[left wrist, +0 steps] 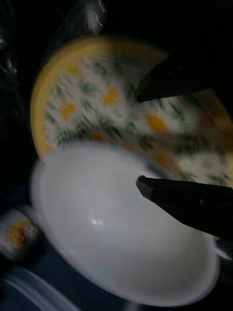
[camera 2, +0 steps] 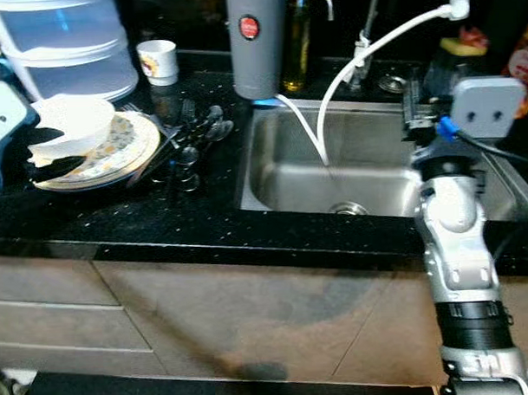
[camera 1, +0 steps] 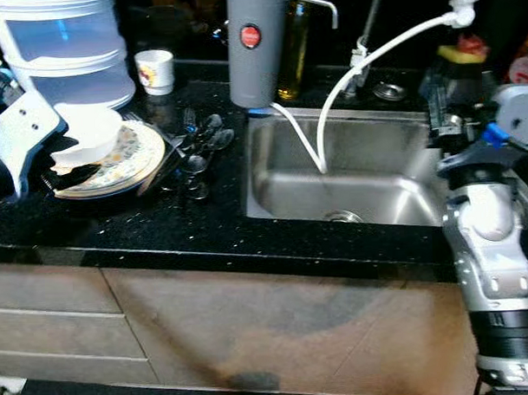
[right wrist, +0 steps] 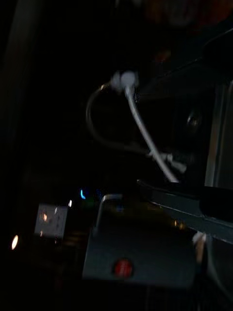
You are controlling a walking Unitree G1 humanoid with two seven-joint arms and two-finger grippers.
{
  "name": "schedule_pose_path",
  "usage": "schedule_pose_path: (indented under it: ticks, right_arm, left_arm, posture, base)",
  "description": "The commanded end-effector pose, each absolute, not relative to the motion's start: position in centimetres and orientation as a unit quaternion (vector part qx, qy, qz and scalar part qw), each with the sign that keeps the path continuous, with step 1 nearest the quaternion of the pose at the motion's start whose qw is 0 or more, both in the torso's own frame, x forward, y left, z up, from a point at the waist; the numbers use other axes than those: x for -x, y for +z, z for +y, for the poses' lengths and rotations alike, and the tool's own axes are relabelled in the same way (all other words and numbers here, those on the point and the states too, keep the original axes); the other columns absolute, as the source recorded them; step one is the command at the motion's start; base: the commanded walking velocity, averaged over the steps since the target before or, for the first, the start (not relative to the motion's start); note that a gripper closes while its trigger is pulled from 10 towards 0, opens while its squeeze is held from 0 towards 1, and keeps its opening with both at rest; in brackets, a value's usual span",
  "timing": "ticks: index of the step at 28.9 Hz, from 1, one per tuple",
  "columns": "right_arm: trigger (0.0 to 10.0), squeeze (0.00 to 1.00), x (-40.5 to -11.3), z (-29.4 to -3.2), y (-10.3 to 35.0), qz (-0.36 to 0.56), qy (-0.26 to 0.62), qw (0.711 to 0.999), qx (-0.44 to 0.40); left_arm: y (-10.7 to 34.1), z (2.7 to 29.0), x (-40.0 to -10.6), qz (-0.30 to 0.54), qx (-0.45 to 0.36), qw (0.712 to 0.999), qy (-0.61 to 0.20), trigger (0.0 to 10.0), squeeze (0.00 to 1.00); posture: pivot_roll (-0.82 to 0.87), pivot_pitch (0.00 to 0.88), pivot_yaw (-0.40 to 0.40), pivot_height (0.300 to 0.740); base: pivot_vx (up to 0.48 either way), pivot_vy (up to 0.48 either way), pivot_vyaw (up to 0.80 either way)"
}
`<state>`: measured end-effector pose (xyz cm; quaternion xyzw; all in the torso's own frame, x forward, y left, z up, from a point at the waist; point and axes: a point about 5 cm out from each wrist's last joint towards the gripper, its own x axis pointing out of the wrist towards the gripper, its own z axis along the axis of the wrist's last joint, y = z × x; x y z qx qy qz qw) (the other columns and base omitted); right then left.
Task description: Kitchen organization
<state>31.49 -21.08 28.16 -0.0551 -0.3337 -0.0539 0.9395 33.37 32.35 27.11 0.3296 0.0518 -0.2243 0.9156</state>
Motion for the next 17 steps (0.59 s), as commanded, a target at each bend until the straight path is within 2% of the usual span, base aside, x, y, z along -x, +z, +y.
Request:
schedule_pose_path:
  ticks: [1, 9, 16, 17]
  right_arm:
    - [10.0, 0.00, -31.7, -20.1, 28.2, -0.328, -0.034, 0.943, 0.046]
    - [10.0, 0.00, -31.7, -18.5, 27.9, -0.311, -0.005, 0.950, 0.023]
    - [10.0, 0.00, -31.3, -18.6, 27.9, -0.309, -0.014, 0.951, 0.025]
    - [10.0, 0.00, -31.2, -18.7, 27.8, -0.309, -0.017, 0.951, 0.026]
  left_arm:
    - [27.5, 32.6, -33.8, 0.052, -0.339, 0.916, -0.208, 10.0, 0.00]
    - [26.8, 32.5, -35.5, 0.084, -0.357, 0.916, -0.163, 10.0, 0.00]
    - [24.8, 31.7, -36.1, 0.130, -0.316, 0.916, -0.210, 10.0, 0.00]
    - [24.4, 31.5, -36.2, 0.138, -0.312, 0.915, -0.215, 10.0, 0.00]
  posture:
    - [0.08, 0.012, -0.084, 0.740]
    - [0.08, 0.000, -0.080, 0.740]
    - [0.08, 0.000, -0.080, 0.740]
    - [0.04, 0.000, -0.053, 0.740]
  base:
    - [0.000, 0.000, 0.00]
    - [0.000, 0.000, 0.00]
    - [0.000, 0.000, 0.00]
    - [0.000, 0.000, 0.00]
